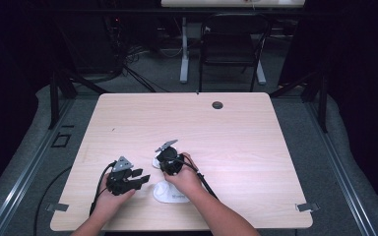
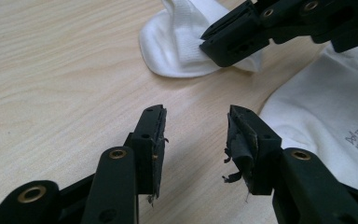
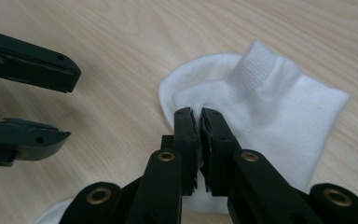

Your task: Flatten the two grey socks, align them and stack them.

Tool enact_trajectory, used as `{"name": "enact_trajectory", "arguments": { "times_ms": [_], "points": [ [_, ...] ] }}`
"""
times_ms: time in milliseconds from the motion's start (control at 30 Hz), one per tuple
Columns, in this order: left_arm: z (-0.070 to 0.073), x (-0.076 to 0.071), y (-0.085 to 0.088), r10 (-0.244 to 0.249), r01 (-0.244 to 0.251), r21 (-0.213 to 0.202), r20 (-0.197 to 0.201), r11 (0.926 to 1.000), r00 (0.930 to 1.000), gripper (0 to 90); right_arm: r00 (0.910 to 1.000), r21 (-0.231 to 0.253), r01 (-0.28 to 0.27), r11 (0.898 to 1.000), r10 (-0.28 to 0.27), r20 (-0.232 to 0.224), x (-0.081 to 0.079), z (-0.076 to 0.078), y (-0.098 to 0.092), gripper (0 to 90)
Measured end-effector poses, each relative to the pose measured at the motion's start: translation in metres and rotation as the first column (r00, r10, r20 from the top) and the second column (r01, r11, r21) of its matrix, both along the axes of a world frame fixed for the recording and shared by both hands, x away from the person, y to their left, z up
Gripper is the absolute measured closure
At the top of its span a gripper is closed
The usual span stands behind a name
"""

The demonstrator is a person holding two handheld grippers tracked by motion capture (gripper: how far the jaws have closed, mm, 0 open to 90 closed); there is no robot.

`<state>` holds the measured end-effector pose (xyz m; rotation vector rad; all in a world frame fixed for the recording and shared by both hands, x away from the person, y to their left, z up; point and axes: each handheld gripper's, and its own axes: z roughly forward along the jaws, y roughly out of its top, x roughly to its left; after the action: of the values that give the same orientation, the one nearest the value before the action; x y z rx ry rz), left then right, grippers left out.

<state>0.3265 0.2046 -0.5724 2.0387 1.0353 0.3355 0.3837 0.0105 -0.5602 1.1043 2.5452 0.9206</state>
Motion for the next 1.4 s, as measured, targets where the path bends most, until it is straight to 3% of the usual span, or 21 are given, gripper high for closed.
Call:
{"name": "enact_trajectory", "arguments": {
  "times_ms": [33, 67, 233, 400, 533, 567, 633, 867, 967, 1233, 1400],
  "points": [
    [0.000, 0.001, 0.001, -0.008, 0.008, -0.004, -0.005, 1.0000, 1.0000, 56.7, 1.0000, -0.009, -0.006, 1.000, 0.006, -0.002, 0.000, 0.002, -0.001, 85.8],
    [0.000, 0.001, 0.001, -0.008, 0.008, -0.004, -0.005, 1.0000, 1.0000, 56.7, 0.9996, 0.043, 0.027, 0.999, -0.027, 0.012, -0.003, 0.000, -0.001, 85.8],
    [0.001, 0.002, 0.001, -0.017, 0.017, 0.005, -0.008, 0.9998, 0.9998, 57.7, 0.9997, 0.063, 0.026, 0.998, -0.026, -0.002, -0.004, 0.011, -0.009, 85.8],
    [0.008, 0.005, -0.003, -0.018, 0.018, -0.012, -0.005, 0.9998, 0.9998, 58.8, 0.9992, 0.096, 0.037, 0.995, -0.038, 0.007, -0.004, 0.021, -0.020, 85.8],
    [0.014, 0.012, -0.009, -0.031, 0.031, 0.000, 0.002, 0.9995, 0.9995, 59.5, 0.9971, 0.131, 0.074, 0.989, -0.075, 0.007, -0.003, 0.028, -0.034, 85.8],
    [0.016, 0.018, -0.014, -0.036, 0.036, 0.020, 0.012, 0.9992, 0.9993, 60.1, 0.9957, 0.146, 0.090, 0.985, -0.092, 0.007, -0.002, 0.031, -0.041, 85.8],
    [0.016, 0.025, -0.018, -0.031, 0.031, 0.011, 0.007, 0.9995, 0.9995, 60.2, 0.9937, 0.160, 0.109, 0.981, -0.112, 0.006, -0.001, 0.032, -0.049, 85.8],
    [0.011, 0.046, -0.032, -0.012, 0.013, 0.008, -0.013, 0.9999, 0.9998, 57.5, 0.9898, 0.171, 0.141, 0.975, -0.143, -0.004, 0.001, 0.032, -0.065, 85.8],
    [0.008, 0.053, -0.041, -0.020, 0.020, 0.026, -0.013, 0.9995, 0.9997, 57.4, 0.9872, 0.174, 0.159, 0.972, -0.159, -0.009, 0.002, 0.030, -0.074, 85.8],
    [-0.002, 0.060, -0.049, -0.021, 0.022, 0.051, -0.035, 0.9984, 0.9992, 57.4, 0.9834, 0.177, 0.181, 0.967, -0.180, -0.021, 0.002, 0.024, -0.088, 85.7],
    [-0.007, 0.061, -0.049, -0.017, 0.019, 0.045, -0.045, 0.9988, 0.9988, 56.8, 0.9811, 0.174, 0.194, 0.965, -0.192, -0.027, 0.002, 0.021, -0.094, 85.6]
  ]
}}
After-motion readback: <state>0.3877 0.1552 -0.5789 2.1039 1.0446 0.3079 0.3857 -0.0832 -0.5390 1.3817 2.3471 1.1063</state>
